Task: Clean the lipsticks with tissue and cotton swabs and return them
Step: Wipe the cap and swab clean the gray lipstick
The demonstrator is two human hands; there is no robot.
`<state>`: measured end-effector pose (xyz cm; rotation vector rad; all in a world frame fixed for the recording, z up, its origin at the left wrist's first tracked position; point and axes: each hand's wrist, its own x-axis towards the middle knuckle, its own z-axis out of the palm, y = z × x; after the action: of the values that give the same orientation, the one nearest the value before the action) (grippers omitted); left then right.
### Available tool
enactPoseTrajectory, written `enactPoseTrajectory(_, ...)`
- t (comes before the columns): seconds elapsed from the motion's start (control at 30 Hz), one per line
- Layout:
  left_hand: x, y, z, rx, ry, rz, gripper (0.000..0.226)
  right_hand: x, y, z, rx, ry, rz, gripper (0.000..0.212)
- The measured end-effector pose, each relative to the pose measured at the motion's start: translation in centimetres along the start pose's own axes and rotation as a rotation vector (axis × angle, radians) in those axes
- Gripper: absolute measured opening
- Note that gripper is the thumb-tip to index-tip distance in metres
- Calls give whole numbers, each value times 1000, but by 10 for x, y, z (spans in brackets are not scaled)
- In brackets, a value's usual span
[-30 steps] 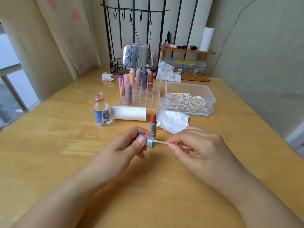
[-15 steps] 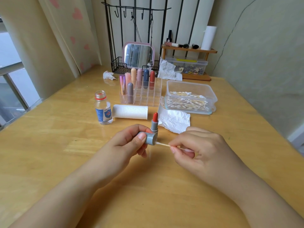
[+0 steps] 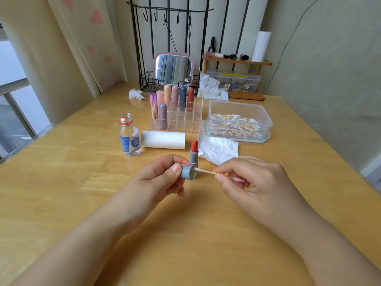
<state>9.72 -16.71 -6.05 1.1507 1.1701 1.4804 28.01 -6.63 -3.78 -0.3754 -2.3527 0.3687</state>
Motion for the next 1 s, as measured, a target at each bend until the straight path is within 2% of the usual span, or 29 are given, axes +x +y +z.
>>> enactPoseTrajectory(0.17, 0, -2, -2, 33, -11, 20, 23, 0, -4, 1, 49, -75, -45, 12)
enactPoseTrajectory(0.4, 1, -2, -1, 61, 0, 29, 23, 2, -5, 2, -42, 20, 21, 17)
enactPoseTrajectory(0.53, 0, -3, -3, 74, 12, 25, 24, 2, -8, 2, 37, -79, -6, 12)
enactPoseTrajectory(0.6, 0, -4, -3, 84, 9, 21, 25, 1, -9, 2, 90, -103, 16, 12)
enactPoseTrajectory(0.7, 2, -6, -5, 128, 18, 10, 27, 1, -4, 4, 112, -42, 115, 11)
enactPoseTrajectory(0.77, 5, -8, -8, 195, 82, 13, 26, 0, 3, 5, 142, -16, 231, 11)
enactPoseTrajectory(0.87, 11, -14, -11, 337, 283, 19, 9, 1, 16, 4, 123, -18, 393, 21)
enactPoseTrajectory(1.0, 20, -22, -20, 750, 445, 19, 15, -1, 33, 4, 113, -126, 556, 19)
